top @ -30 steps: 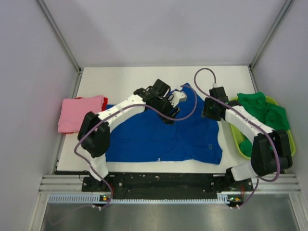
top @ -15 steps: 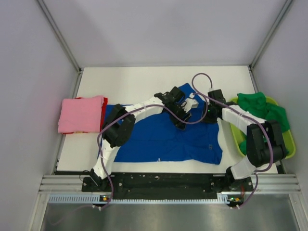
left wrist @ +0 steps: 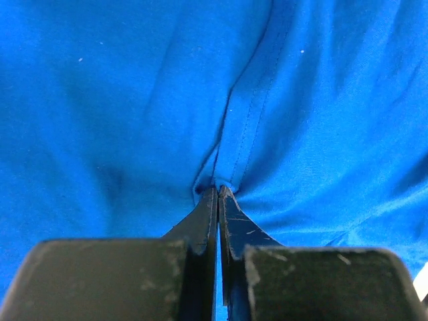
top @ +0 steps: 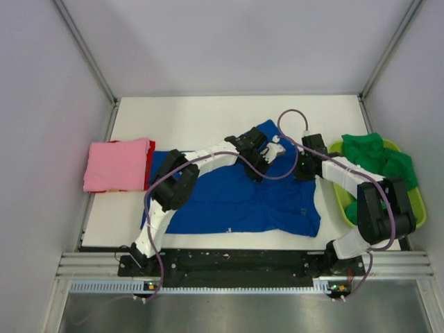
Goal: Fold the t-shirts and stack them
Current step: Fold the flattened tshirt in 1/3 of the way
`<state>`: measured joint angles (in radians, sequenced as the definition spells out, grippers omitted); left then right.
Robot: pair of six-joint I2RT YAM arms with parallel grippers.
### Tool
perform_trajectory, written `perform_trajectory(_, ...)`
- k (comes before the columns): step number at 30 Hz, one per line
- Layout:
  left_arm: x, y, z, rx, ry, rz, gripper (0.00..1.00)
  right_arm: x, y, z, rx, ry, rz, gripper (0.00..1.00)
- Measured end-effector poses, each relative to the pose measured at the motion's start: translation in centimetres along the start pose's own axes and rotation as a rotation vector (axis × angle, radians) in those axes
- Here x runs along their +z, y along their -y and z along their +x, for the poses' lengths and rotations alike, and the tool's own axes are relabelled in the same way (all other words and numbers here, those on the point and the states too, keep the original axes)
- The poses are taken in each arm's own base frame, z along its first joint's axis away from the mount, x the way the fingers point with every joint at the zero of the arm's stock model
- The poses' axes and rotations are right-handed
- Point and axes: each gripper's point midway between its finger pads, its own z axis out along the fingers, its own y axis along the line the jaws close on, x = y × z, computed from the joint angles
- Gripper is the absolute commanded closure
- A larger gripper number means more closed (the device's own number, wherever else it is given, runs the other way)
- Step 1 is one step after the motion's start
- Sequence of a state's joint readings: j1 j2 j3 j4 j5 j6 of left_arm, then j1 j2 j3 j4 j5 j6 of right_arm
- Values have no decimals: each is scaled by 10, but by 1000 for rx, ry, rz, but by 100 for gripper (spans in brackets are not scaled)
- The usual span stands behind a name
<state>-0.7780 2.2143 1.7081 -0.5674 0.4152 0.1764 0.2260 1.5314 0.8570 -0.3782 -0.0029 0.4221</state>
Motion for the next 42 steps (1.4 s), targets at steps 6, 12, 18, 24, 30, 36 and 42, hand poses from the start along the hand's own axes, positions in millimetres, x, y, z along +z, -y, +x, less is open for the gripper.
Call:
perform_trajectory(6,-14,-15,-4,-37,59,-148,100,1,6,-8,2,50,22,100)
perform_trajectory(12,-29,-18,-16,-55,125,-202,100,4,3,-16,-5,93,-7,100)
perform_trajectory(18,-17,-21,-12,-72,83,-187,52,5,4,-19,-26,89,4,58)
perform_trajectory(24,-24,-24,-12,-54,43,-207,31,-29,16,-36,8,105,113,49)
perform_trajectory(30,-91,-12,-32,67,88,-262,31,-93,12,-34,71,176,97,49)
perform_trajectory(36,-202,2,-4,245,126,-430,38,-100,-3,35,211,28,-33,51)
perform_trajectory(42,-244,-32,146,108,-205,-522,41,-103,5,125,304,-258,40,52)
